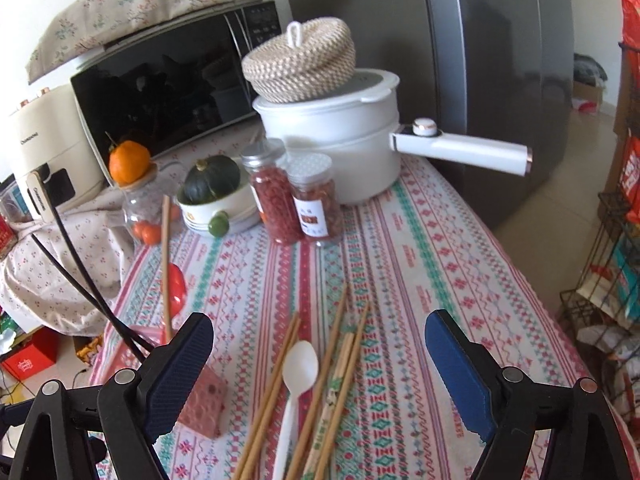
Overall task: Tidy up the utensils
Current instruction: 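Move both open tools back over the remaining utensils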
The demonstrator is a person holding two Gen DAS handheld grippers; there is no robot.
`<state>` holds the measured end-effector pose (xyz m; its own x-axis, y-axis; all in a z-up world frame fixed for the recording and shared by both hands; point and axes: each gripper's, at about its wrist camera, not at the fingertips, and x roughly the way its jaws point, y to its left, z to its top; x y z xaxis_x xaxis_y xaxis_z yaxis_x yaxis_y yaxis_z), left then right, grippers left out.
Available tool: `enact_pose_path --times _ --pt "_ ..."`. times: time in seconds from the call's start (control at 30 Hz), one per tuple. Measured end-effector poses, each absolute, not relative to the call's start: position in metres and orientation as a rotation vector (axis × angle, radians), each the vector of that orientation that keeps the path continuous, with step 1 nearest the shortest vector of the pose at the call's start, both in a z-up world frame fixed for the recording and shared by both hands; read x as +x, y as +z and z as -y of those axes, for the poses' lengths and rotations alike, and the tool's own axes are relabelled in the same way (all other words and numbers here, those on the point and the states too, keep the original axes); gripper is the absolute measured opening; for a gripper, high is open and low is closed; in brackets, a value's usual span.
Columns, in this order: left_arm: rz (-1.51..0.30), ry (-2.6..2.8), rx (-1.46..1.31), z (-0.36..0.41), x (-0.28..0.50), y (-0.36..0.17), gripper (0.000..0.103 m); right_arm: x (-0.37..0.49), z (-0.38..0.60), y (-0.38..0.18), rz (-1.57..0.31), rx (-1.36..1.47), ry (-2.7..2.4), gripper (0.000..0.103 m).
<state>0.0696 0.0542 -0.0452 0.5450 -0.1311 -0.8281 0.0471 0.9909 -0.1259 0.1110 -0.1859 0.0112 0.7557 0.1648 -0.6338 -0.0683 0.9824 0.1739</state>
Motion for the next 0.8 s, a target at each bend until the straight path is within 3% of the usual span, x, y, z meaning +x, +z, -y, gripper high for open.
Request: enact_pose_path --times 0.47,0.8 --pt "-1.056 -0.114 -0.051 -0.043 0.082 -0.070 0.103 0.159 0.206 -0.088 -1.129 0.090 0.021 0.090" --pt "-1.060 -0.128 -0.029 -0.046 0.084 -0.074 0.103 0.191 0.194 -0.122 -1.204 0.018 -0.022 0.090"
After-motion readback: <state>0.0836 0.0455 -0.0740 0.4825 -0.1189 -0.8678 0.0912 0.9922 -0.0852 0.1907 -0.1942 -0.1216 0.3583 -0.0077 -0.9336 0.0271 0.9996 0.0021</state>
